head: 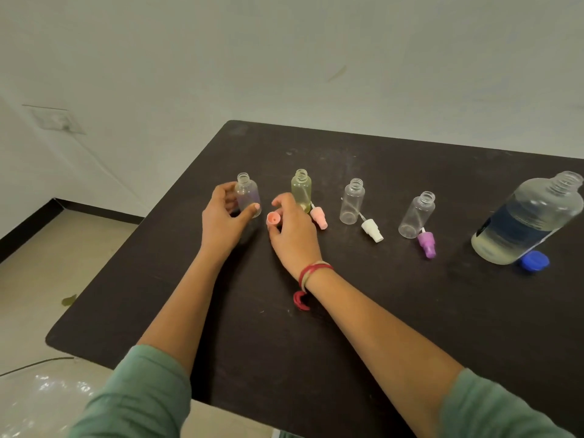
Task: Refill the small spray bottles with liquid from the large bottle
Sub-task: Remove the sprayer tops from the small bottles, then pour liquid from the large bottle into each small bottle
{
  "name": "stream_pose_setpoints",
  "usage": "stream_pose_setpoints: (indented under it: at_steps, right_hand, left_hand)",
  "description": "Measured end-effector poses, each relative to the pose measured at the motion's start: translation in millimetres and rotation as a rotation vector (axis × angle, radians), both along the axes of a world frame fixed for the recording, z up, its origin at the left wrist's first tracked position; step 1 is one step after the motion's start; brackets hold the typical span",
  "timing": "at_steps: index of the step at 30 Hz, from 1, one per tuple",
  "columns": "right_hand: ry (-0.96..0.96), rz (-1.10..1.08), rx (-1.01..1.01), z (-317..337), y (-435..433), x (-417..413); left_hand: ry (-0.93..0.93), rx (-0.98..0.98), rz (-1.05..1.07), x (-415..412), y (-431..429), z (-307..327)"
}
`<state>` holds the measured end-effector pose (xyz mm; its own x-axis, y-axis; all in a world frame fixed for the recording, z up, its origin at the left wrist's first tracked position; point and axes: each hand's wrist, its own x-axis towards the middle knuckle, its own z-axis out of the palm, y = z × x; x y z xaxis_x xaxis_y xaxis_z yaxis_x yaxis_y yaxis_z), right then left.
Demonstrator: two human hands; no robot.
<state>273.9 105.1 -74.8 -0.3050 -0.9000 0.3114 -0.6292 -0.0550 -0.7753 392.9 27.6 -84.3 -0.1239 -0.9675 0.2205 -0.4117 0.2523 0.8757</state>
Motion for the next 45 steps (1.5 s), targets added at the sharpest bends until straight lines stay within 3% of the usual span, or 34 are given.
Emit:
stream_pose_setpoints:
  at_steps: [10,21,28,32,35,38,41,45]
  right_hand:
    - [0.107,-0.064,-0.008,-3,-52,7]
    - [0.362,-0.121,0.026,-11,-66,14]
    - [0.192,-0.051,0.063,-11,-36,18]
    - [0.042,-0.004,0.065,4,15,16]
    - [0.036,-0.062,-0.081,17,60,-9]
    - [0.027,-0.213,-0.317,28,92,-51]
    - [0.101,-0.346,-0.426,31,120,-93]
    - [0.143,-0.406,-0.44,24,144,-120]
  left_hand:
    - [-0.058,-0.008,-0.067,3,-30,0]
    - [-0.069,-0.003,-0.071,0,-30,-4]
    - [-0.019,0.019,-0.024,6,-23,-3]
    - [0.036,-0.098,0.074,8,4,0]
    - [0.076,-0.282,0.082,-3,41,1]
    - [0.113,-0.395,-0.056,-35,88,5]
    - [0.156,-0.4,-0.231,-79,128,9]
    - [0.197,-0.317,-0.311,-128,154,9]
